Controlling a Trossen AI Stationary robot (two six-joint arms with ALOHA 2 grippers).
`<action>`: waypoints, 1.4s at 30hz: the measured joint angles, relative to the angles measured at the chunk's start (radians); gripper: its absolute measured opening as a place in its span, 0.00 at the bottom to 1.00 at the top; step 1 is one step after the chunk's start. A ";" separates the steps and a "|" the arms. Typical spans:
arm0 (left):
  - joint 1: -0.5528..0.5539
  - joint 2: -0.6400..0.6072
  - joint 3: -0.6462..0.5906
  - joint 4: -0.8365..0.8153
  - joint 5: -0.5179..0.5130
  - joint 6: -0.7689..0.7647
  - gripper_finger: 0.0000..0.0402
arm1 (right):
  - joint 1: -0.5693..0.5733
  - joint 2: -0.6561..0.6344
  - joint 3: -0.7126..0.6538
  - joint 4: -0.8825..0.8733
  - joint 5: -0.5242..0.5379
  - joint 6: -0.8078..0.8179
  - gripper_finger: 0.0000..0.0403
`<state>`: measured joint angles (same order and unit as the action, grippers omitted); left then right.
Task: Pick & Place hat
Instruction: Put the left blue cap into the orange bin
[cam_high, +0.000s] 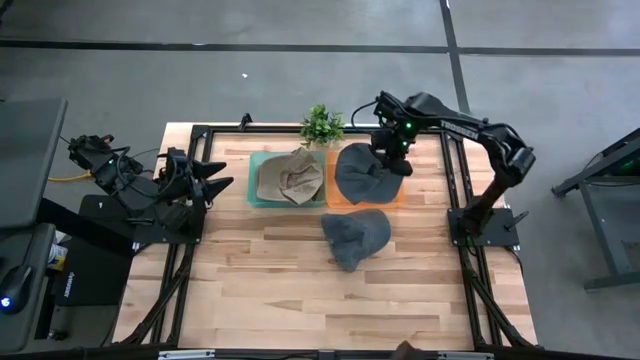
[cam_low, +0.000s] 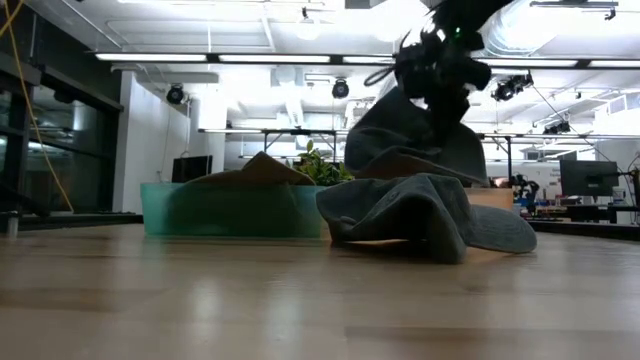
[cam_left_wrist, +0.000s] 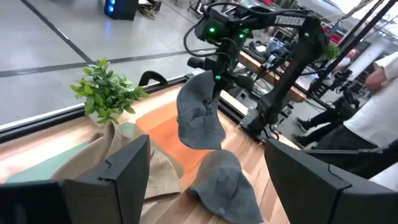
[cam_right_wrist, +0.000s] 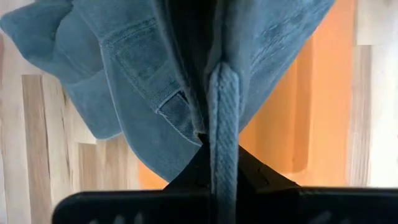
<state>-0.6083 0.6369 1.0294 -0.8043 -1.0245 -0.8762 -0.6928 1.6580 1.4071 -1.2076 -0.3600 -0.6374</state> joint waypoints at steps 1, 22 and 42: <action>0.000 0.000 0.000 -0.001 0.000 -0.006 0.69 | -0.008 0.010 0.000 -0.001 -0.009 -0.017 0.01; 0.000 0.000 0.000 -0.007 -0.044 -0.082 0.69 | -0.032 0.289 0.260 -0.120 -0.044 -0.239 0.01; 0.000 0.009 0.000 -0.014 -0.045 -0.102 0.69 | -0.006 0.311 0.213 -0.100 0.035 -0.282 0.02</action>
<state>-0.6083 0.6457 1.0294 -0.8187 -1.0698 -0.9784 -0.6989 1.9690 1.6199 -1.3079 -0.3250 -0.9189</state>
